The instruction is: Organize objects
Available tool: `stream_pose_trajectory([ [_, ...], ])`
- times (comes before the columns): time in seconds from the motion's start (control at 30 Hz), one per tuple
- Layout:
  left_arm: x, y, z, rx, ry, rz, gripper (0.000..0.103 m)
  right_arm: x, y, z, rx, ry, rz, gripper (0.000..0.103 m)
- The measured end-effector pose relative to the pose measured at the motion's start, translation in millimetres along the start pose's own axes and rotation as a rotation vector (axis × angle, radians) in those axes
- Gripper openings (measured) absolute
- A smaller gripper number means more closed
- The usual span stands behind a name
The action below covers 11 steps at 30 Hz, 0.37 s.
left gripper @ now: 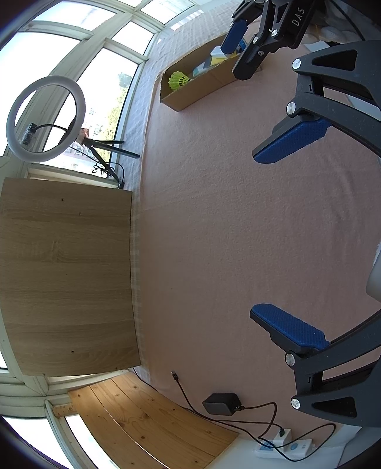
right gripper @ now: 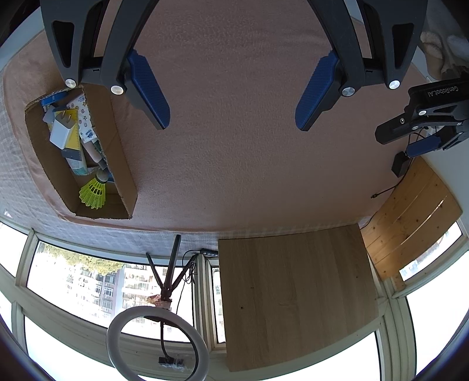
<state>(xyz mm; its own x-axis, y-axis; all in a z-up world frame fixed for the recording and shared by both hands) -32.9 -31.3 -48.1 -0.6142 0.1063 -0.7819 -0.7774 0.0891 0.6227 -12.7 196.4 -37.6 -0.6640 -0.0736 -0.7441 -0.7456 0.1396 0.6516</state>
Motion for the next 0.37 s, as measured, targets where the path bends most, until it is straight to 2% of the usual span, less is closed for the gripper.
stream_pose_trajectory([
  [0.37, 3.3, 0.1, 0.4, 0.009, -0.005, 0.008, 0.099, 2.8, -0.2, 2.7, 0.004, 0.001, -0.011, 0.085],
])
Point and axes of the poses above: each gripper's, at about its wrist camera, not at the fingertips, and x roughly the way its jaws point, z to its right, y to its top, the point moved 1 cm from there along x, roughly the way its jaws point, and after that the axes turned 4 degrees about x, right-handed, at the moved point
